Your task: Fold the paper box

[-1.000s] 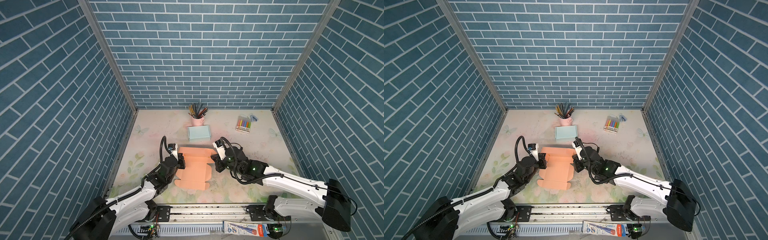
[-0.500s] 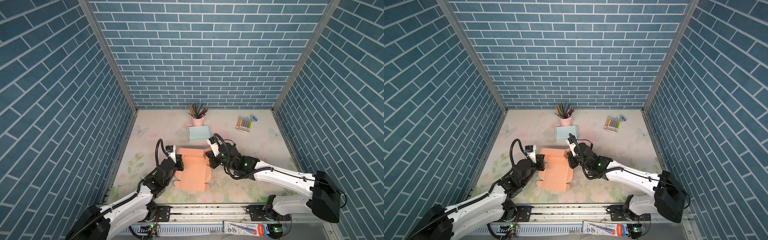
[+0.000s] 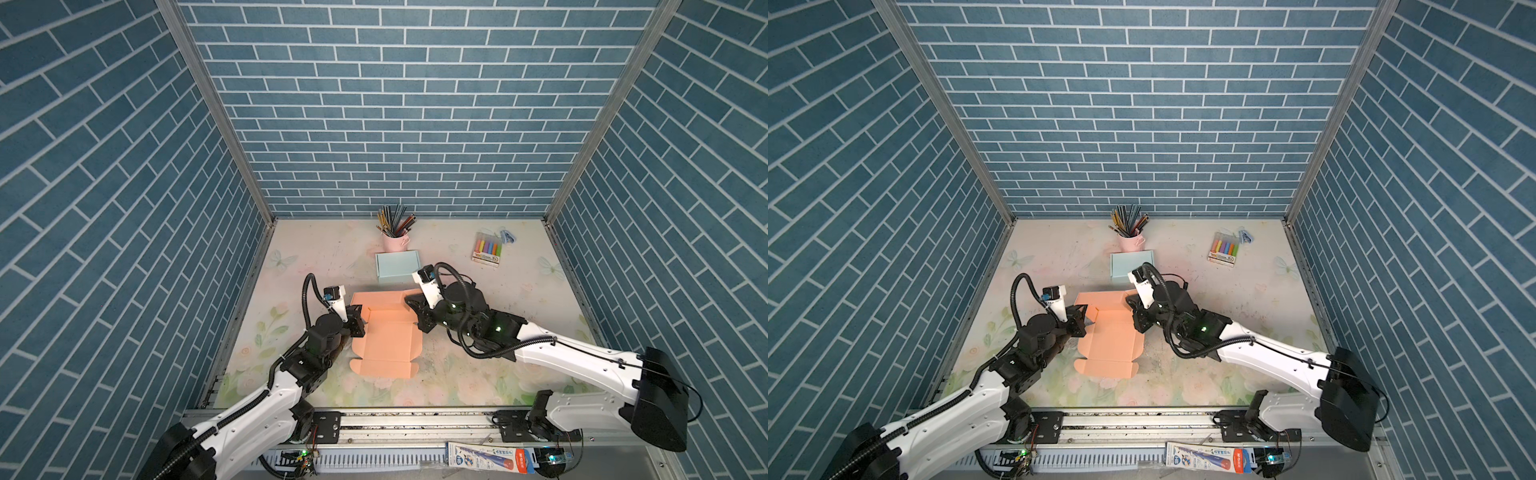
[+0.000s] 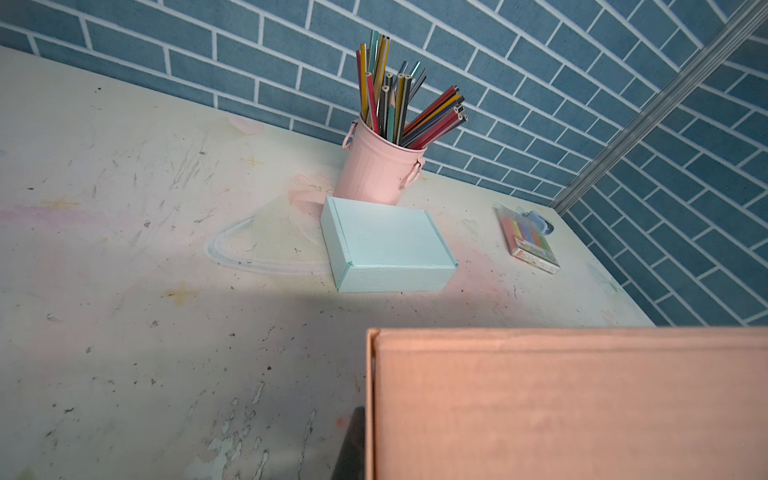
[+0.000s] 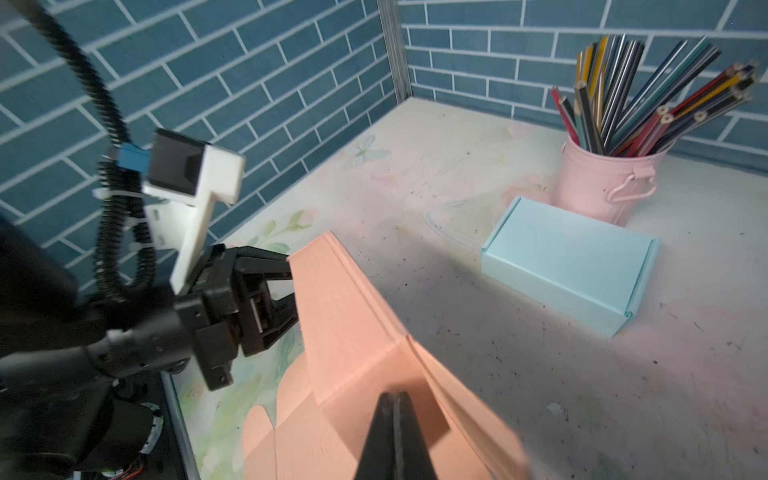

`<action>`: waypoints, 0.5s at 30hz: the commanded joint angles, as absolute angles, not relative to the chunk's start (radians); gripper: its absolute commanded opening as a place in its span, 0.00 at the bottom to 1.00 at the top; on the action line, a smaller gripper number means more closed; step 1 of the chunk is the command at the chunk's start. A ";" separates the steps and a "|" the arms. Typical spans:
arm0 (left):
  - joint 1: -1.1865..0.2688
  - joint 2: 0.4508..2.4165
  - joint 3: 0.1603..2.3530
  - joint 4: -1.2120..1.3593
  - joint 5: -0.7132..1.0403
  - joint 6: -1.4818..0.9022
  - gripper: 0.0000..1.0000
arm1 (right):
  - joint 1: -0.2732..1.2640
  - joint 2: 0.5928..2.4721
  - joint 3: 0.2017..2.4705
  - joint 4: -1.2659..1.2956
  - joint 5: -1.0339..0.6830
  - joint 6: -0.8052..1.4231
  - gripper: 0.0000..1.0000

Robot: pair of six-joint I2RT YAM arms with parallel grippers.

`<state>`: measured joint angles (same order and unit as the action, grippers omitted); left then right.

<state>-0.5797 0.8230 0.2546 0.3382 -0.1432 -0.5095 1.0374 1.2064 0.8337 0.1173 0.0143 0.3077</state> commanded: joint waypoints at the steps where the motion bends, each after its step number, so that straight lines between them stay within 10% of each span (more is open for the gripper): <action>1: -0.536 0.804 0.292 0.280 -0.065 -0.543 0.00 | 1.043 1.100 0.770 0.211 0.010 0.278 0.07; 15: -0.339 0.722 0.291 0.292 0.161 -0.622 0.00 | 1.023 0.850 0.408 0.595 -0.040 0.402 0.10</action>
